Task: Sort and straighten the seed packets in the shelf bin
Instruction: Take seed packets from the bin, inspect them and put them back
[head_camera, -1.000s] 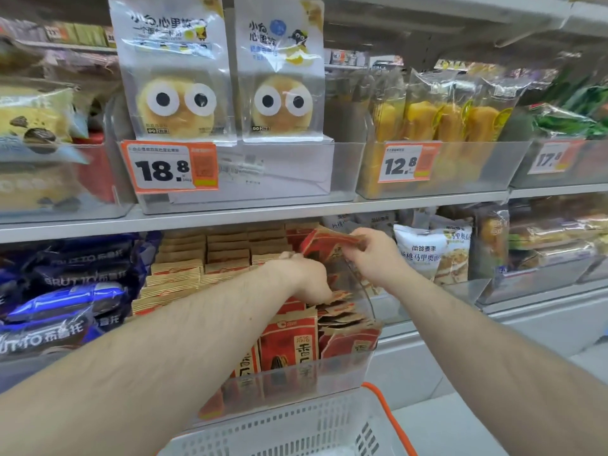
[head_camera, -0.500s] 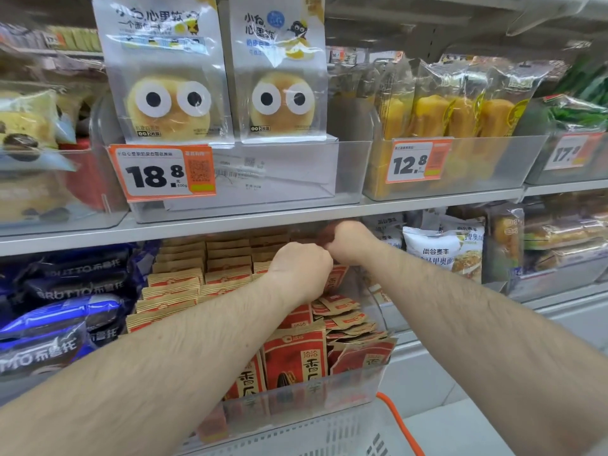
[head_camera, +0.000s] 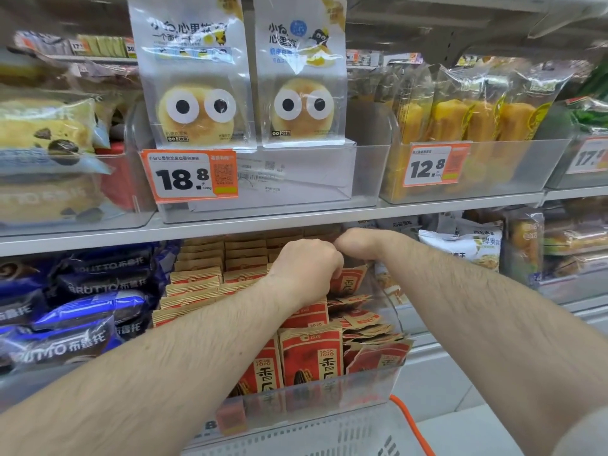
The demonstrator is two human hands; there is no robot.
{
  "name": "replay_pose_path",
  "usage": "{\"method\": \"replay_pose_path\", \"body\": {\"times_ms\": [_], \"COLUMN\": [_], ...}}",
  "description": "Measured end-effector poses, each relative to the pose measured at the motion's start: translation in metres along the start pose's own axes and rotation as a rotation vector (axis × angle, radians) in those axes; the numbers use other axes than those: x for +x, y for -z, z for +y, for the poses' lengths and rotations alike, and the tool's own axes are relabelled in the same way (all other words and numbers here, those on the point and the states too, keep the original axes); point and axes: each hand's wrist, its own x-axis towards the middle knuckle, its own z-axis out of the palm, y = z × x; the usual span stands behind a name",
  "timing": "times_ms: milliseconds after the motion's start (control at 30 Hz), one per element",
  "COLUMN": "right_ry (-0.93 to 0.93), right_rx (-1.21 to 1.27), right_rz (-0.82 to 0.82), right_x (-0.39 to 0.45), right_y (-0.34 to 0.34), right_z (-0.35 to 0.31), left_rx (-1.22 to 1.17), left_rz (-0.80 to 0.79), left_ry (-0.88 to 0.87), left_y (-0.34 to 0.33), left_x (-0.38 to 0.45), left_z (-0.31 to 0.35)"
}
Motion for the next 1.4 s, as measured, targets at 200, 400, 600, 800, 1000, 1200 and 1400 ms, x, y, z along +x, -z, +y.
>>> {"method": "replay_pose_path", "body": {"times_ms": [200,400,600,800,1000,1200,1400], "right_ry": [0.027,0.206,0.255,0.346,0.368,0.247,0.196], "right_rx": [0.223,0.266,0.277,0.583,0.825,0.860,0.835], "right_rz": [-0.078,0.155,0.463,0.505,0.344,0.319,0.511], "right_x": [-0.035,-0.077,-0.102,-0.149,-0.194,-0.196,-0.193], "right_y": [0.009,0.006,0.011,0.022,-0.026,-0.094,-0.139], "right_z": [0.011,0.022,-0.004,-0.035,-0.051,-0.043,-0.034], "left_rx": [-0.093,-0.225,-0.593,-1.088,-1.455,-1.620,-1.710], "left_rz": [0.073,0.190,0.299,0.435,0.271,0.280,0.225], "left_ry": [0.021,0.107,0.285,0.362,0.476,0.674,0.767], "left_y": [0.010,0.037,0.081,0.123,0.114,0.067,0.037], "left_x": [-0.006,-0.007,-0.005,-0.019,-0.076,-0.133,-0.169], "left_z": [0.002,0.000,0.003,0.002,0.020,0.031,0.035]}}
